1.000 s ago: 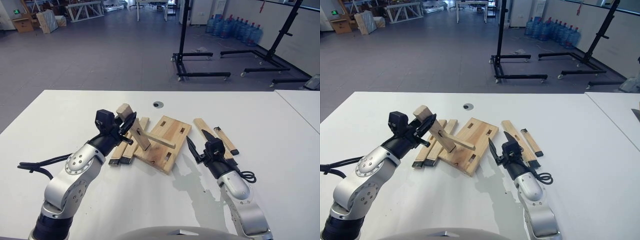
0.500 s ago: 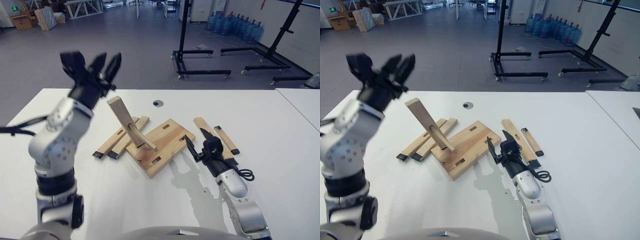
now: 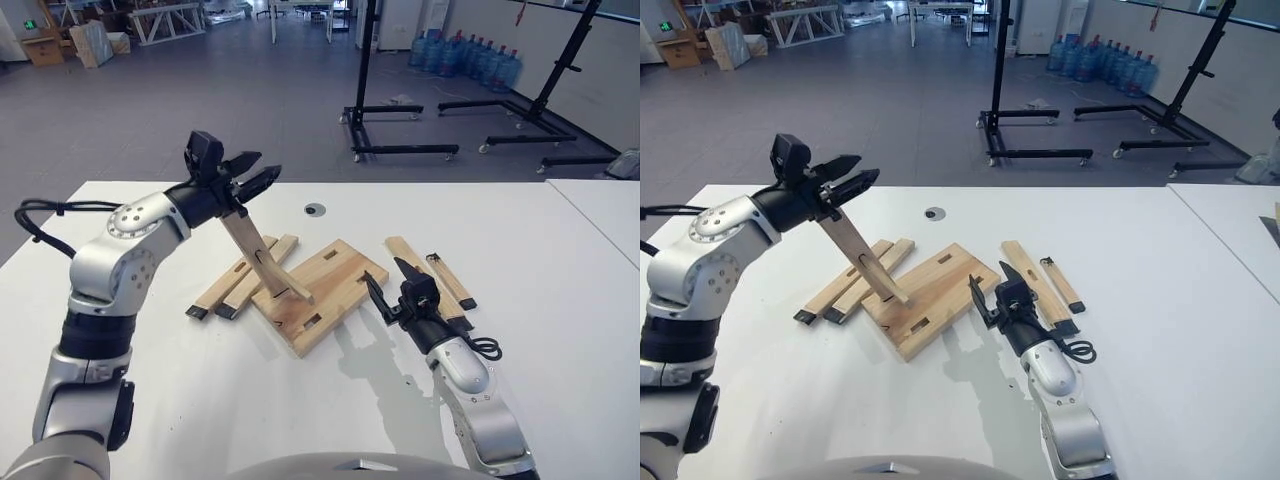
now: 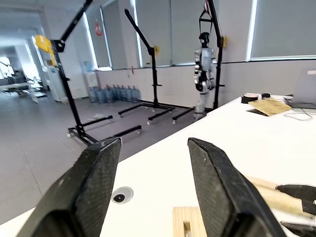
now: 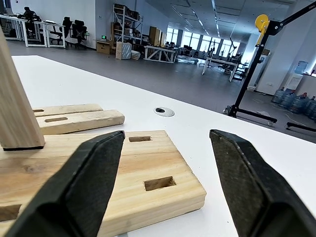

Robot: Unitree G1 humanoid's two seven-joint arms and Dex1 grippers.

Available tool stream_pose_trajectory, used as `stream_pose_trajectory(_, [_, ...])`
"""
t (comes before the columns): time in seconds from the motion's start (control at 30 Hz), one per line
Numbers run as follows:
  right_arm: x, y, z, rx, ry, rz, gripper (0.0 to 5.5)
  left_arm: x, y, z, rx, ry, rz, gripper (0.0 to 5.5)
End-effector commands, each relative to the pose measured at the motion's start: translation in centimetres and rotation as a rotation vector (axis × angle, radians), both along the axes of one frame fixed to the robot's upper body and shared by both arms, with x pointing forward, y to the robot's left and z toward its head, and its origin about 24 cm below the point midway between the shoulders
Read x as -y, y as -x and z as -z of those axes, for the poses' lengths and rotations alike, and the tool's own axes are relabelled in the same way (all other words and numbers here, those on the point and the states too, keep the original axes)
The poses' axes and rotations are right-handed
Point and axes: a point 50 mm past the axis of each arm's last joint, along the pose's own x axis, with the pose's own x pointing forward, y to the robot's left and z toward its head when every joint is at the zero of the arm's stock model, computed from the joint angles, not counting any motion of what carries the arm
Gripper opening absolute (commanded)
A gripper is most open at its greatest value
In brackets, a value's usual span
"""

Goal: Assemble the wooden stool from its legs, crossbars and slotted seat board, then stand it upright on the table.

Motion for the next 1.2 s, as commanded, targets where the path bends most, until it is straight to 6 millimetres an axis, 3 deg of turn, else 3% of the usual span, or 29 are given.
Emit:
stream_pose_trajectory(0.03, [0.0,-0.1,-0.2,-0.001,0.008,-0.009,3.16,1.1,-0.2,0.7,-0.105,0.136,-0.062,2.44])
stream_pose_trajectory(0.13, [-0.3,-0.1,-0.1,-0.004,0.004,-0.019,3.16,1.0,-0.4,-4.7,0.017,0.306,-0.054,2.44])
stream_pose_trajectory(0.2, [-0.3,-0.1,0.0,-0.007,0.004,-0.016,3.16,-0.8,-0.5,-9.2,0.110,0.449,-0.077,2.44])
stream_pose_trajectory(0.27, [-0.3,0.0,0.1,-0.009,0.002,-0.009,3.16,-3.4,-1.4,-11.3,0.154,0.505,-0.171,2.44])
stream_pose_trajectory(0.3, [-0.3,-0.1,0.1,-0.008,0.000,-0.008,3.16,-4.5,-2.1,-10.9,0.152,0.455,-0.240,2.44])
stream_pose_trajectory(0.37, [-0.4,-0.1,0.1,-0.006,-0.003,-0.002,3.16,-5.5,-4.1,-6.1,0.025,0.259,-0.351,2.44])
stream_pose_trajectory(0.43, [-0.4,-0.2,0.1,-0.004,-0.004,0.000,3.16,-5.2,-5.0,-0.2,-0.133,0.096,-0.377,2.44])
stream_pose_trajectory(0.5, [-0.5,-0.2,0.1,-0.003,-0.004,-0.004,3.16,-3.6,-4.6,3.6,-0.207,-0.024,-0.335,2.44])
stream_pose_trajectory(0.53, [-0.4,-0.1,0.1,-0.003,-0.002,0.000,3.16,-2.4,-4.1,4.0,-0.212,-0.031,-0.272,2.44])
stream_pose_trajectory(0.6, [0.0,-0.1,0.3,-0.010,0.008,0.013,3.16,0.0,-2.4,2.4,-0.168,0.035,-0.056,2.44])
stream_pose_trajectory(0.7, [0.7,-0.3,0.9,-0.038,0.026,0.040,3.16,2.0,0.7,0.0,-0.145,0.069,0.236,2.44])
stream_pose_trajectory(0.8, [2.9,-0.4,2.4,-0.114,0.058,0.144,3.16,2.9,3.0,0.7,-0.190,-0.013,0.368,2.44])
stream_pose_trajectory(0.93, [5.4,-0.6,2.6,-0.139,0.091,0.283,3.16,4.0,4.5,2.3,-0.248,-0.006,0.400,2.44])
stream_pose_trajectory(1.07, [4.0,0.1,3.2,-0.198,0.115,0.182,3.16,5.1,4.6,2.6,-0.251,0.030,0.377,2.44])
stream_pose_trajectory(1.13, [3.2,0.3,3.4,-0.213,0.103,0.145,3.16,4.7,3.4,2.2,-0.225,0.056,0.285,2.44])
stream_pose_trajectory(1.2, [2.8,0.3,3.4,-0.216,0.098,0.139,3.16,3.0,1.1,1.5,-0.181,0.109,0.093,2.44])
